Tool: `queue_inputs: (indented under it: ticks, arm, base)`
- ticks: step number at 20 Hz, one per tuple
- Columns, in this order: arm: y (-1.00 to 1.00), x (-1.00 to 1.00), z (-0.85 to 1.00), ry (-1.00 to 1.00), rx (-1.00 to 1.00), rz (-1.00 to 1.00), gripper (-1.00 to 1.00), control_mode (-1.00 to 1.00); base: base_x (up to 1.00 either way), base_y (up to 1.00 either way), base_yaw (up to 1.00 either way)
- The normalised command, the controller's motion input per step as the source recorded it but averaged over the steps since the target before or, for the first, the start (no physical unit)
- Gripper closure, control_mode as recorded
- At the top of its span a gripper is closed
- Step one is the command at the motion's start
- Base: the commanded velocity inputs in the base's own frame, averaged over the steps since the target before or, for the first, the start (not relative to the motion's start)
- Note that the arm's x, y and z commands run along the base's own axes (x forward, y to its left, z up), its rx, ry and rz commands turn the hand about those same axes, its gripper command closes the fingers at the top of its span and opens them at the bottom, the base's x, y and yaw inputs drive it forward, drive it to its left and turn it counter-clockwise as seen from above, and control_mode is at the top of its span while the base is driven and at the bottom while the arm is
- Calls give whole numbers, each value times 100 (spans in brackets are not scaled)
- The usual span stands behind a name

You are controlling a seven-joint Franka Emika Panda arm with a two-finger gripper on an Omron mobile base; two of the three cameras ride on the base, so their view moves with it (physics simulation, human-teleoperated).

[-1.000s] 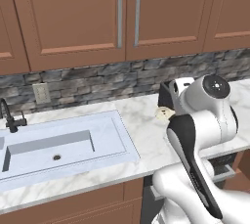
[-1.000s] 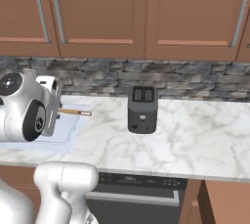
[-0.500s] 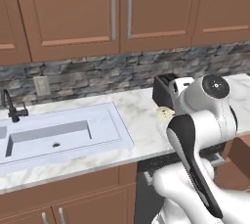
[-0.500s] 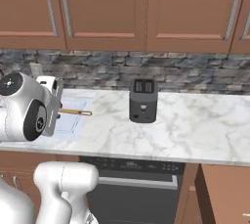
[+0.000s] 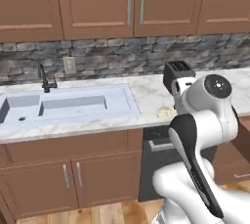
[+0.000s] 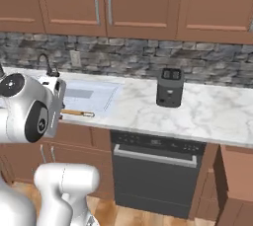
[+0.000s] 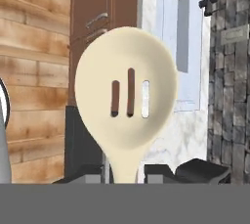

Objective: Organize the utensils by type. Pick up the wooden spoons from the counter and place them in the open cabinet. Then pick up the metallic utensils from the counter and place them in the open drawer.

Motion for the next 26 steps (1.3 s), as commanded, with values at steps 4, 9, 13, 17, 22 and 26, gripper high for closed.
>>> queue_inputs:
  ticks: [4,9,13,17,22,26]
  arm:
    - [0,0,0,0,0,0,100,100]
    - [0,0,0,0,0,0,100,100]
    - [0,0,0,0,0,0,100,100]
    - [0,0,0,0,0,0,100,100]
    - [0,0,0,0,0,0,100,100]
    - [0,0,0,0,0,0,100,100]
  base:
    - [-40,31,93]
    - [-25,21,100]
    - [-19,20,100]
    - [-17,25,100]
    - [-19,29,100]
    - [-21,25,100]
